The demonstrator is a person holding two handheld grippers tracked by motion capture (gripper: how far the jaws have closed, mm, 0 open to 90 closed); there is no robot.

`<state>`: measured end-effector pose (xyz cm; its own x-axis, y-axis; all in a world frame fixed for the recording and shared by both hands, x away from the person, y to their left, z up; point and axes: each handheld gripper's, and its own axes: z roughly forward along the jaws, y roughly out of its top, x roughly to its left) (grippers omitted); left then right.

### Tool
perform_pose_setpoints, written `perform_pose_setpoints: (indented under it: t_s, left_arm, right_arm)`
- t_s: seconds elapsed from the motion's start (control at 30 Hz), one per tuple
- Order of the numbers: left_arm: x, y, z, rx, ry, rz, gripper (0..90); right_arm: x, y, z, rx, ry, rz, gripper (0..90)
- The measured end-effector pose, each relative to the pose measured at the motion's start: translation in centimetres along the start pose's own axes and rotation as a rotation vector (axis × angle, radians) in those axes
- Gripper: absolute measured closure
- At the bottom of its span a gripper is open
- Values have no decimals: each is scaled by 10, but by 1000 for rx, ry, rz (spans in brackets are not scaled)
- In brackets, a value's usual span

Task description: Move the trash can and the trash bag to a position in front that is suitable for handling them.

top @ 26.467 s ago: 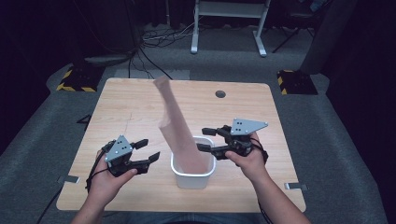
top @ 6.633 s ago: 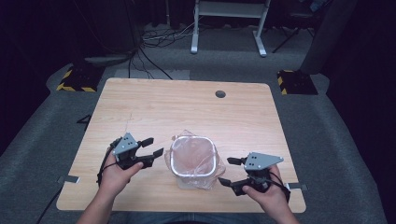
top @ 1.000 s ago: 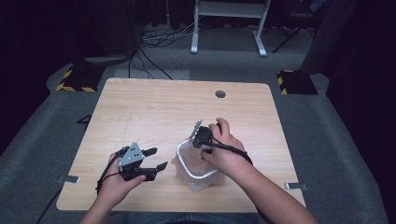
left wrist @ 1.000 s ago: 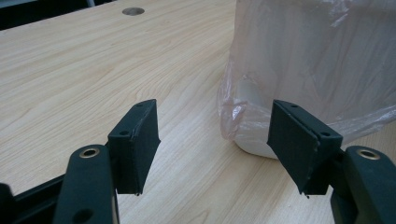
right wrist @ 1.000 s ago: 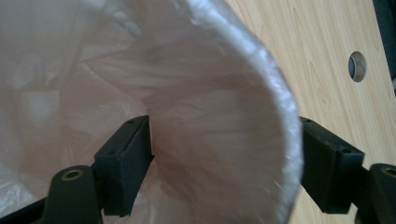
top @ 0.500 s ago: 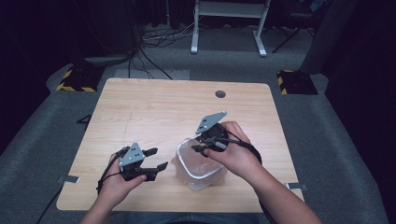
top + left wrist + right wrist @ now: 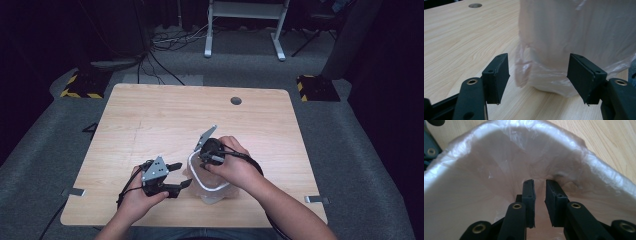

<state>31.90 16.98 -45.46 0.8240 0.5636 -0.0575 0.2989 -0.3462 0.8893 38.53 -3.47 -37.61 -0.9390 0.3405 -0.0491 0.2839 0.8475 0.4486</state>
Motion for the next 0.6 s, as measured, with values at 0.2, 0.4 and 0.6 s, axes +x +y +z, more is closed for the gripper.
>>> perform_pose_setpoints:
  t_s: [0.2,0.4,0.6]
  left_arm:
    - [-1,1,1,4,-3,5,339]
    - [0,-1,-8,-3,11,4,339]
    - [-7,1,-18,-15,6,20,338]
  right_arm:
    - [3,5,4,49,20,-3,666]
    - [1,-8,-23,-144,59,33,414]
    - [-5,-53,-72,-400,4,69,243]
